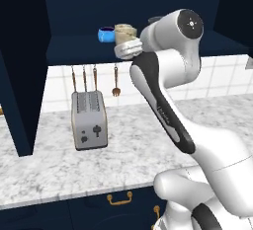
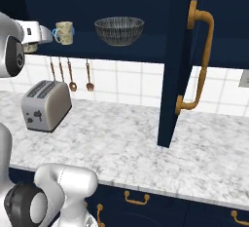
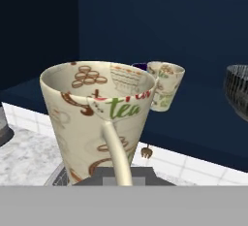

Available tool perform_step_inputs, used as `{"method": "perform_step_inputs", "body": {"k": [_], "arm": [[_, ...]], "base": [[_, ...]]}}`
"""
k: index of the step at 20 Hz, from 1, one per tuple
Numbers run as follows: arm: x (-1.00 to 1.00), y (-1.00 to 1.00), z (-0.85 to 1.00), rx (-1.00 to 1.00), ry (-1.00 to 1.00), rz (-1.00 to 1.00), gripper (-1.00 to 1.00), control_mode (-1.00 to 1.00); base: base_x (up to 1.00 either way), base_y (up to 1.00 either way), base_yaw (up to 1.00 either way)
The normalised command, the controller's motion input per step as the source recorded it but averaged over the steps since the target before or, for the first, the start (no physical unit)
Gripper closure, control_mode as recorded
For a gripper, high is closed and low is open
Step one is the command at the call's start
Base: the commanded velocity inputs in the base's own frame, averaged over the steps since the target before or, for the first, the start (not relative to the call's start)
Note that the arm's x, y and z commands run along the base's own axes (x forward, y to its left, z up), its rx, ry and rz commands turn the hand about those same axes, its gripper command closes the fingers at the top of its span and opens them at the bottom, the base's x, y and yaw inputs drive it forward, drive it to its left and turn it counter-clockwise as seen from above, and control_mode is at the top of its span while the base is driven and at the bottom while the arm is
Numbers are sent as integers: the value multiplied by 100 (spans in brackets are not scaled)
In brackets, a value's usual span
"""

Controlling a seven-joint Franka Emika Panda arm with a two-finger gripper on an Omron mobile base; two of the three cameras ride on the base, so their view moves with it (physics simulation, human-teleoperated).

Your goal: Gather all objects into one cabinet and sort the glasses and bowls to opposite sides.

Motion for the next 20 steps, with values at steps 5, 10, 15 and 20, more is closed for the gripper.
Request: {"method": "perform_step_inputs", "body": {"k": [5, 10, 15, 20], "arm": [[50, 10, 0, 0, 0, 0, 100, -100], [47, 19, 0, 0, 0, 0, 100, -100], [32, 26, -10, 0, 0, 0, 100, -100], [42, 9, -4, 0, 0, 0, 100, -100]], "base": [[0, 0, 0], [0, 0, 0], [0, 0, 0], [0, 0, 0]]}}
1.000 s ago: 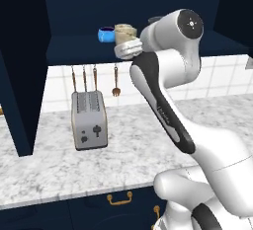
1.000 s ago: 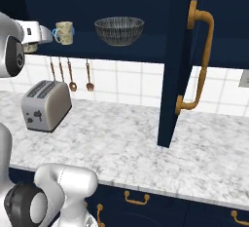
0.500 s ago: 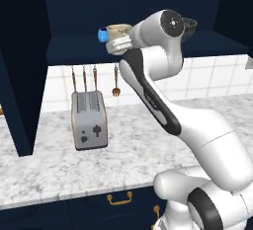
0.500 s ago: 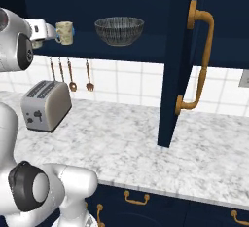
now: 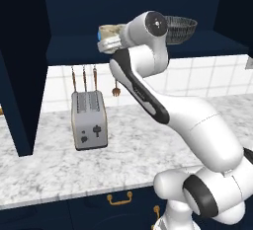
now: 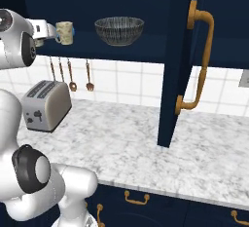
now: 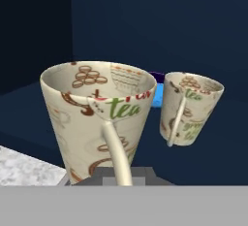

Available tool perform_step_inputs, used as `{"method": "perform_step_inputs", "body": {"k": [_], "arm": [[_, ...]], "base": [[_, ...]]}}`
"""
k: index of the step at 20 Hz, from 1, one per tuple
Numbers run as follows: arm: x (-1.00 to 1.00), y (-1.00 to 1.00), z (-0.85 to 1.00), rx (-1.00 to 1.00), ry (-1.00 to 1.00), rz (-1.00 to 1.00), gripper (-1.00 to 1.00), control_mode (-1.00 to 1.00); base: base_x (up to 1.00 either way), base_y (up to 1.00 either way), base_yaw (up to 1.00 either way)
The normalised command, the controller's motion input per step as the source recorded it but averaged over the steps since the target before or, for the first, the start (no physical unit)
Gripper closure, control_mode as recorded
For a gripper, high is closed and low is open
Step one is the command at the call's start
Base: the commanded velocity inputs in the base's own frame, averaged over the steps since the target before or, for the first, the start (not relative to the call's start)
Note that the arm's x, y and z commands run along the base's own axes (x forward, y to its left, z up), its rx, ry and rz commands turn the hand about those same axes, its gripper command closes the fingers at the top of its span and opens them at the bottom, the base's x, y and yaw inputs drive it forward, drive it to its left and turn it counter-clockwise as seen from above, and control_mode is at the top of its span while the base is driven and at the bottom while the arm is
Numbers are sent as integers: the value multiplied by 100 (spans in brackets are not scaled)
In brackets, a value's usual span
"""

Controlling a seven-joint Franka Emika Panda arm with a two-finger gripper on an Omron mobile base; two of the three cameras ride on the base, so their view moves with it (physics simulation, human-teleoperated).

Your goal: Gather all objects into one cabinet and sort the glasses and bowls to opposite sides.

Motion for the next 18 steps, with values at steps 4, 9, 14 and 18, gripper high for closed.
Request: {"method": "perform_step_inputs", "body": {"k": [4, 9, 14, 18], "arm": [[51, 0, -4, 0, 0, -2, 100, -100], [44, 1, -15, 0, 0, -2, 100, -100], [13, 26, -28, 0, 0, 0, 100, -100], [18, 23, -22, 0, 0, 0, 100, -100]], "base": [[0, 0, 0], [0, 0, 0], [0, 0, 0], [0, 0, 0]]}}
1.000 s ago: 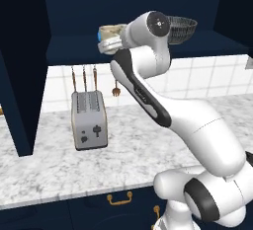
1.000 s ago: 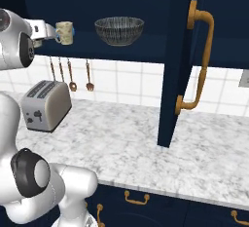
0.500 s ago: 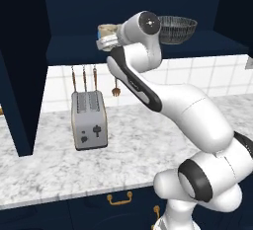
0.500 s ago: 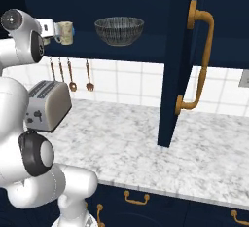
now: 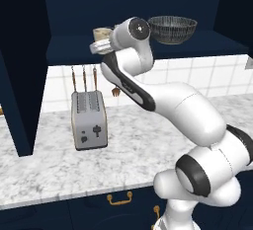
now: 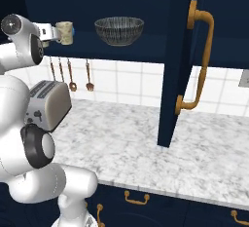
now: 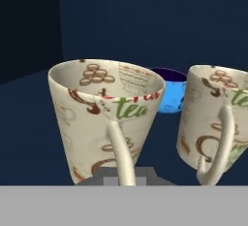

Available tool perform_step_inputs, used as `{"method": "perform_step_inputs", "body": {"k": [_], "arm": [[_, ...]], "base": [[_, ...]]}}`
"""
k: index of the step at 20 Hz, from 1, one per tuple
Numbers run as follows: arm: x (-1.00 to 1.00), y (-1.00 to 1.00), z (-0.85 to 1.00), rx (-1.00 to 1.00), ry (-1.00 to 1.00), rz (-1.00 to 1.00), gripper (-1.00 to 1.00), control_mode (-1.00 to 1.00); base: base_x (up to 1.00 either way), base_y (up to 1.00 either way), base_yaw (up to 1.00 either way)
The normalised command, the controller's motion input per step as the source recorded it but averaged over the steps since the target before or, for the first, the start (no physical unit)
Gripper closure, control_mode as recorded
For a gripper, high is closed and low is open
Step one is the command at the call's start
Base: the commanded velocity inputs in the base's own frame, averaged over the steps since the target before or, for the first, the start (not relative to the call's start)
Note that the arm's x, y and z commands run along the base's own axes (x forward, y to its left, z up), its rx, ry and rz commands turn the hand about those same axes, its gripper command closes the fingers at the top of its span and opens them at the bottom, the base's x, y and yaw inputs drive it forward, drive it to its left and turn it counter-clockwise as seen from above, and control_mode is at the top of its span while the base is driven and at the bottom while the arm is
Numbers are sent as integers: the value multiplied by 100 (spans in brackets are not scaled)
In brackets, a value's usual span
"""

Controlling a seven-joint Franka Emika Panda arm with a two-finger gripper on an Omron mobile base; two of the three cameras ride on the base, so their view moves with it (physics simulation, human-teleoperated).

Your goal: Gather all objects into one cabinet and sort the glasses and bowls to opposite sides.

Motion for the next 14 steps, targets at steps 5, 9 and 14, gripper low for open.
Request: {"method": "perform_step_inputs", "body": {"k": [5, 9, 14], "arm": [[26, 24, -15, 0, 0, 0, 100, -100], [24, 26, -28, 0, 0, 0, 100, -100], [13, 37, -26, -3, 0, 0, -100, -100]], "base": [[0, 0, 0], [0, 0, 0], [0, 0, 0]]}}
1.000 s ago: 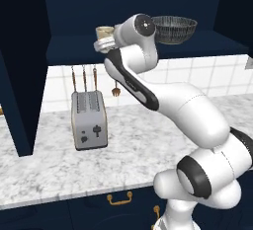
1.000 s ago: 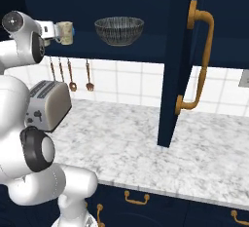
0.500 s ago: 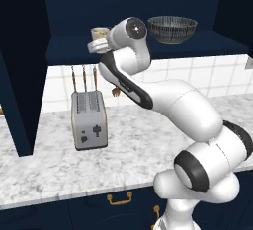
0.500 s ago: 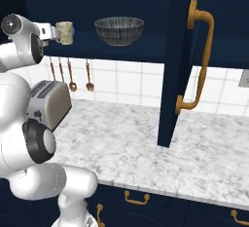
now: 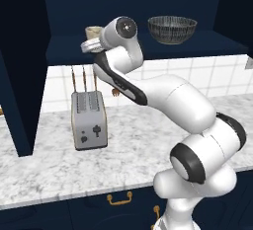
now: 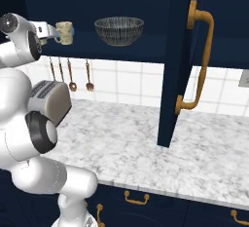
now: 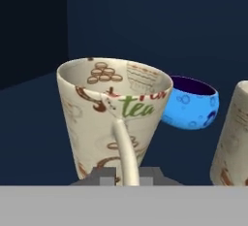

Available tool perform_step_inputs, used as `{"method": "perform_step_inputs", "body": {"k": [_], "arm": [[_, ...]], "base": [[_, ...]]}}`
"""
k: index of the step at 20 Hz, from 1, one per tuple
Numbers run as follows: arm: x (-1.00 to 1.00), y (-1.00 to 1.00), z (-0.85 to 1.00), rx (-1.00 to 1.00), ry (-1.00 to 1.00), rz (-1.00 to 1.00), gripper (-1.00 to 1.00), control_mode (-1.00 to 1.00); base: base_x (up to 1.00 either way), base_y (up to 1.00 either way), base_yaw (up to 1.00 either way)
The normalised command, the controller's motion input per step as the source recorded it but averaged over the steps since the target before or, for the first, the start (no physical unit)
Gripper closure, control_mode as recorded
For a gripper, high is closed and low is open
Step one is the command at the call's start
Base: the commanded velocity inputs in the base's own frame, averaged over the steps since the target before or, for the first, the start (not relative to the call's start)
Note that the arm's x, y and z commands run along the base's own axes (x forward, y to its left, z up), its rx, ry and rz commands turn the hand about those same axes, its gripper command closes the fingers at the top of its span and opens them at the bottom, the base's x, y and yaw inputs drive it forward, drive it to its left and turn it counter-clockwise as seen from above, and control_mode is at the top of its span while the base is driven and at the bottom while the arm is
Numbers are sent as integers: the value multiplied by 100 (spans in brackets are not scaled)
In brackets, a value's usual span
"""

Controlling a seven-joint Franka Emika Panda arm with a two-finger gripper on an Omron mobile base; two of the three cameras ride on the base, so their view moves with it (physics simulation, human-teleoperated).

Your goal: Gather all objects into one cabinet and sort the glasses and bowls to opposite sides.

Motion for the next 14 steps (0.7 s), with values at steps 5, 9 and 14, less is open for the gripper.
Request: {"method": "perform_step_inputs", "body": {"k": [5, 9, 14], "arm": [[28, 0, -11, 0, 0, 0, -100, -100], [39, 0, -8, 0, 0, -1, -100, -100], [12, 0, -1, 0, 0, -1, -100, -100]], "base": [[0, 0, 0], [0, 0, 0], [0, 0, 0]]}}
